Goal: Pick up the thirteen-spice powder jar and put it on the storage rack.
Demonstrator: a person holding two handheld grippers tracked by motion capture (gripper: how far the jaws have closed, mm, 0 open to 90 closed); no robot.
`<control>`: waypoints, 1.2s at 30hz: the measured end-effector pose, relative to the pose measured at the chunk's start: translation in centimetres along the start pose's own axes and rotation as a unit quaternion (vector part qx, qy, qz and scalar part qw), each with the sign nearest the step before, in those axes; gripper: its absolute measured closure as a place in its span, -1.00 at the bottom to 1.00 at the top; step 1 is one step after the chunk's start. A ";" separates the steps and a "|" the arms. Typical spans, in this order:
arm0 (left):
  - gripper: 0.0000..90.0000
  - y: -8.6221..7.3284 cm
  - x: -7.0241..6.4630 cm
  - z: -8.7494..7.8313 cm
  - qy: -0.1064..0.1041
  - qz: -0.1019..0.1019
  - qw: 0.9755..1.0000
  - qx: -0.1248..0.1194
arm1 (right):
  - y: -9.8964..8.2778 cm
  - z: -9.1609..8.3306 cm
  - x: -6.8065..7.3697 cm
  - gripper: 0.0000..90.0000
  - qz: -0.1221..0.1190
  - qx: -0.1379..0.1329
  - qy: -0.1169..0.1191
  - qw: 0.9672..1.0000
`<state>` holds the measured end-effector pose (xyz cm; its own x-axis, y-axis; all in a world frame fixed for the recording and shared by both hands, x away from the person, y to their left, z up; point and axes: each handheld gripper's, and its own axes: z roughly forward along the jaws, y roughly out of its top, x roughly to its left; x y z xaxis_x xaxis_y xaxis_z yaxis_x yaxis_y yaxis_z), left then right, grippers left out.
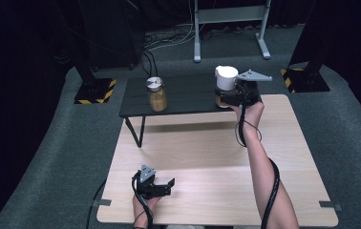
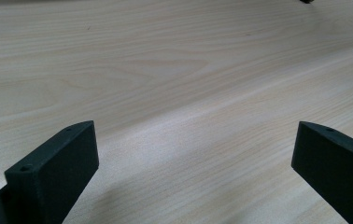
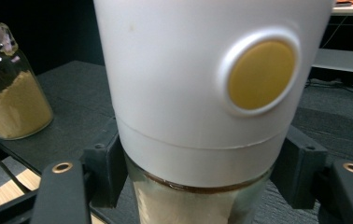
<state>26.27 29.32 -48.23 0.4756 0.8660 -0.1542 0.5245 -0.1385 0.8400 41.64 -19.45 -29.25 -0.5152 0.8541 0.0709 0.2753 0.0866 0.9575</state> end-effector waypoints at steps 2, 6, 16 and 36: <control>-0.99 0.0 0.0 0.0 0.000 0.001 1.000 0.000 | -0.3 0.0 0.1 -0.33 -0.006 -0.003 -0.002 1.000; -0.99 0.0 -0.1 0.0 0.001 0.001 1.000 0.000 | -0.6 0.0 0.5 -0.33 -0.019 -0.008 -0.007 1.000; -0.99 -0.1 -0.1 0.0 0.002 0.002 1.000 -0.002 | -2.0 -0.1 0.5 -0.33 -0.023 -0.033 -0.008 0.999; -0.99 -0.2 0.0 -0.1 0.001 0.000 1.000 -0.007 | -1.3 -0.1 0.8 -1.00 -0.021 -0.012 -0.024 0.999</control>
<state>26.04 29.41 -48.35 0.4736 0.8672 -0.1537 0.5155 -0.1315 0.8467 40.76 -18.94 -30.37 -0.4862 0.8736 0.0181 0.2338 0.1101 0.9660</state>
